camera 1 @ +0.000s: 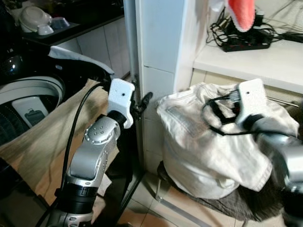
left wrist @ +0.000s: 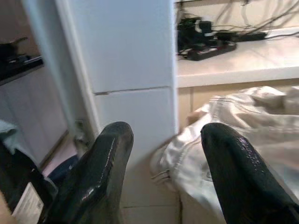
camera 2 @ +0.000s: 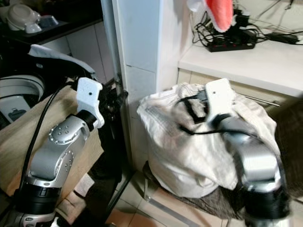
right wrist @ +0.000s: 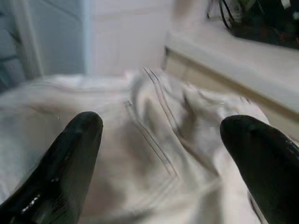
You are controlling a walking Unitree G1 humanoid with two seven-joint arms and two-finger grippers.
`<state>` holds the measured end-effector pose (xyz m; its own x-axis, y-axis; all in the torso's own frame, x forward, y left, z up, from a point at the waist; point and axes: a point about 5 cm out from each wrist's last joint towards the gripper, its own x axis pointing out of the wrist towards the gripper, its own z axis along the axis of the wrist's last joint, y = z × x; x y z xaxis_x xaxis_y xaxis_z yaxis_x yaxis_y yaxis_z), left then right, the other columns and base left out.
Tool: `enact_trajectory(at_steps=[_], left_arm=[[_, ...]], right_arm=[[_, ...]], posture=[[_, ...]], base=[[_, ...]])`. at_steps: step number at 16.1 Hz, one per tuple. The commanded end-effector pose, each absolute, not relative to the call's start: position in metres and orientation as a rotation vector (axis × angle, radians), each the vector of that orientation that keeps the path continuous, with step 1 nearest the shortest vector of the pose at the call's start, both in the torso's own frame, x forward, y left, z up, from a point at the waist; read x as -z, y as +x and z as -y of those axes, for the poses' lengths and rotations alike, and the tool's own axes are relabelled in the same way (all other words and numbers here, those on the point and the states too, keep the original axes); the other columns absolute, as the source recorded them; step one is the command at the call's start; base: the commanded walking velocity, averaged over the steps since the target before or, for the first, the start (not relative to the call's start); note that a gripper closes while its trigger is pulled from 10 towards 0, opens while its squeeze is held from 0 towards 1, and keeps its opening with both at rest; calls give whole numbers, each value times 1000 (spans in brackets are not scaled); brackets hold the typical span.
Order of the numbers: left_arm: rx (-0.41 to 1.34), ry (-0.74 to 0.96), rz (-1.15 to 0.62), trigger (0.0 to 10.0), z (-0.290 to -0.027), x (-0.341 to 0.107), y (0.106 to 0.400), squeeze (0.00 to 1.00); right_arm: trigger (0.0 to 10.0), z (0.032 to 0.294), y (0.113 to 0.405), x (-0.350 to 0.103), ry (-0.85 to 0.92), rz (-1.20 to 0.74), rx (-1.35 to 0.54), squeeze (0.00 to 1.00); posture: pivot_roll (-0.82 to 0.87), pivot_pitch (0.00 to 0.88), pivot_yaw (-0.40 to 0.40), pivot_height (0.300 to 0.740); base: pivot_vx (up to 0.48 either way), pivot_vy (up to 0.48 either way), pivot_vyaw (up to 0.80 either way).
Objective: Clothes washing
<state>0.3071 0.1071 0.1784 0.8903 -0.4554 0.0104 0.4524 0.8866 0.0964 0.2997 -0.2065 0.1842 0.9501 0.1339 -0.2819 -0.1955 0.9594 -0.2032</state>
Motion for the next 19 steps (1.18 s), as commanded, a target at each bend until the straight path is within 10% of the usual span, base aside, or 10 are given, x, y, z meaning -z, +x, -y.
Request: enact_trajectory(at_steps=[1,13,19], left_arm=[[493,119,37,10000,-105,-181,309,0],[551,166,23,10000,-101,-180,309,0],[609,171,45,10000,-102,-185,306,0]], right_arm=[[10000,212,306,-185,-231,-293,-169,1000],[10000,260,354,-182,-228,-448,-125,1000],[10000,243,380,-183,-213,-413,-268,1000]], posture=[[-69,0,34,740],[-54,0,44,740],[-37,0,45,740]], base=[[0,0,0],[0,0,0],[0,0,0]])
